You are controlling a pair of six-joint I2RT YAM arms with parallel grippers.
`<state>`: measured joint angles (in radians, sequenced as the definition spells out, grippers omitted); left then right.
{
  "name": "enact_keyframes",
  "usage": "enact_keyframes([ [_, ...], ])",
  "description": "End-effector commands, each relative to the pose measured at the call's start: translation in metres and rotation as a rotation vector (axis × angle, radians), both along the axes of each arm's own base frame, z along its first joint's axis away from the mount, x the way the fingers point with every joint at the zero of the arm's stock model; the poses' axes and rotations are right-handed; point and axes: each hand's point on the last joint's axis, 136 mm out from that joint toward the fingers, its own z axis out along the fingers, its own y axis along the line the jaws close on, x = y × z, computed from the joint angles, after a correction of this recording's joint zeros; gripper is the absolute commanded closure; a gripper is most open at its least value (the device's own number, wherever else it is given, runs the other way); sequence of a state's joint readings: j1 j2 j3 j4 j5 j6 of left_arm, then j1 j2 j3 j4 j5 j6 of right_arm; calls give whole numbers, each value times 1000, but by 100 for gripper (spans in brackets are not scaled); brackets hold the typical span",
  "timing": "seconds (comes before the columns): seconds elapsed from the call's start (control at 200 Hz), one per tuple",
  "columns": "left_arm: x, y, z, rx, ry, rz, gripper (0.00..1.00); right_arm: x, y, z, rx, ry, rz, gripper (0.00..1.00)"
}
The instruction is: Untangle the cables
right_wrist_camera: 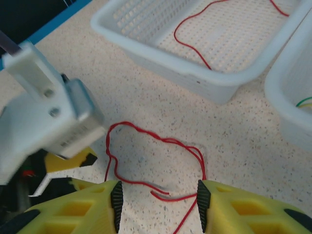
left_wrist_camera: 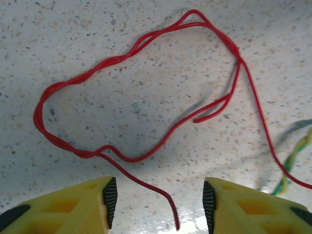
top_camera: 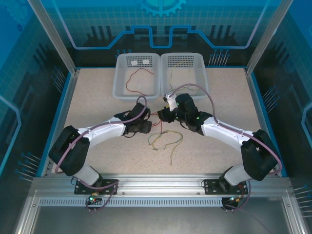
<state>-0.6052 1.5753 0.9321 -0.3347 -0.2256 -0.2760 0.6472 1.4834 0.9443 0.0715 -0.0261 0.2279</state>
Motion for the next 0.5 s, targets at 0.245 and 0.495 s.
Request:
enact_keyframes([
  [0.245, 9, 9, -28, 138, 31, -46, 50, 7, -2, 3, 9, -10, -40, 53],
  [0.495, 12, 9, -31, 147, 23, -38, 72, 4, -5, 5, 11, -19, -42, 53],
])
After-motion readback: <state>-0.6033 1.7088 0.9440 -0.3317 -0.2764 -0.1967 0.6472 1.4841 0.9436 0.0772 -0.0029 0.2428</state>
